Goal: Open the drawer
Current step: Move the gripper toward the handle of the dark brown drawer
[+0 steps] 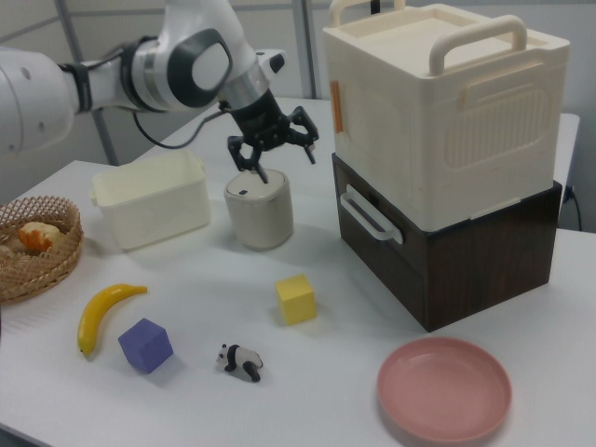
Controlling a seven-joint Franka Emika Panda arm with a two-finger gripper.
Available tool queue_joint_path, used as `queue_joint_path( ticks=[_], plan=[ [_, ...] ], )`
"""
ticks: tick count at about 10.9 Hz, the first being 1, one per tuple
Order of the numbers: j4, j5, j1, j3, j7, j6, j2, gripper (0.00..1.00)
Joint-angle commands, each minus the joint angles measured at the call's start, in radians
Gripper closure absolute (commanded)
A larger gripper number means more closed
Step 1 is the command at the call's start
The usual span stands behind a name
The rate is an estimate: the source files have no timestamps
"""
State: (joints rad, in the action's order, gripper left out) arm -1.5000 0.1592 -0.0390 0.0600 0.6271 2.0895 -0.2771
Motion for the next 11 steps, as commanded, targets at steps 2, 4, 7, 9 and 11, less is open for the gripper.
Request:
queue_joint_path(
  ticks=[2,4,7,9,11],
  plan=[
    [0.0,0.121,-0.039,0.003,0.034,0.206,-0.088,0.0],
    [-0.003,0.183,-0.051,0.003,0.033,0.251,-0.112,0.12],
    [-0.028,0.222,-0.056,0.003,0.031,0.265,-0.135,0.14],
    [-0.026,0.266,-0.062,0.003,0.028,0.273,-0.174,0.14],
    [-0.034,0.301,-0.062,0.004,0.01,0.308,-0.201,0.16]
  ],
)
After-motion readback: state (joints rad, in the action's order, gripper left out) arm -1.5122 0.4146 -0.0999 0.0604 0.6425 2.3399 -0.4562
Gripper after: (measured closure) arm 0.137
